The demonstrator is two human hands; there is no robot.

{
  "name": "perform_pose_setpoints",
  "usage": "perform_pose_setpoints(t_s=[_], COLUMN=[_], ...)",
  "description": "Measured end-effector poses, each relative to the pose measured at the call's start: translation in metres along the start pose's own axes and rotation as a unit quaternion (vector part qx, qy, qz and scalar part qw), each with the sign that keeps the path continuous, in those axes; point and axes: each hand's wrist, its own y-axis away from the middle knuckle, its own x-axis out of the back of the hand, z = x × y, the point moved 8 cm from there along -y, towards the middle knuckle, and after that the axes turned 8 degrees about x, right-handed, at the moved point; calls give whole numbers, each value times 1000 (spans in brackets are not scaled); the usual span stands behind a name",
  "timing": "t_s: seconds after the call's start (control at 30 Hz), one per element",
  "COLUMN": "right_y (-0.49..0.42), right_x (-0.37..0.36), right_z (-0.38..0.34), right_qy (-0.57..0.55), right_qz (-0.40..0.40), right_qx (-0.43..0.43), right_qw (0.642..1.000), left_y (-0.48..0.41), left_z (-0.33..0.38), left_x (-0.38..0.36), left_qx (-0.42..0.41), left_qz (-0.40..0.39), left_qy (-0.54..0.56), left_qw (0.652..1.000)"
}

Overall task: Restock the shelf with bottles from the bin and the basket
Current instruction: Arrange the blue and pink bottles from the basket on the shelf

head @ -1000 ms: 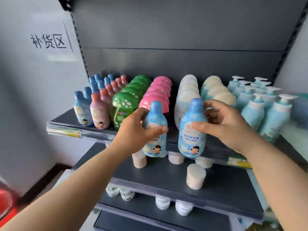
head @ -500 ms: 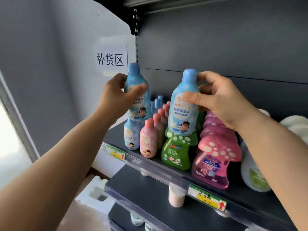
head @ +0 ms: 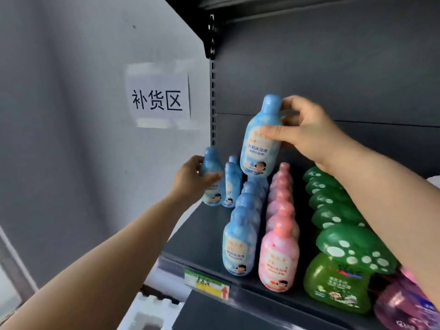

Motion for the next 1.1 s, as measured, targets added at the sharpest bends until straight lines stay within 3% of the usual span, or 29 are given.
perform_pose_setpoints(t_s=[0.17, 0.47, 0.67, 0.87, 0.97, 1.1], right_y=[-11, -14, -18, -6, 1, 8], right_x=[-27, -54, -81, -127, -136, -144], right_z=[26, 40, 49, 74, 84, 90], right_qy=[41, 73, 114, 267, 315, 355], right_qz=[11, -4, -79, -229, -272, -308], right_qx=[-45, -84, -110, -116, -118, -127], right_qw=[998, 994, 984, 929, 901, 874], left_y=[-24, -33, -33, -40, -19, 0], left_z=[-33, -58, -89, -79, -70, -75], left_x=[-43, -70, -72, -19, -24, -41], left_qx=[-20, -45, -32, -75, -102, -89], left_qz=[-85, -171, -275, -163, -282, -369], left_qy=[-27, -40, -50, 82, 160, 128], left_qw=[996, 983, 960, 980, 940, 916])
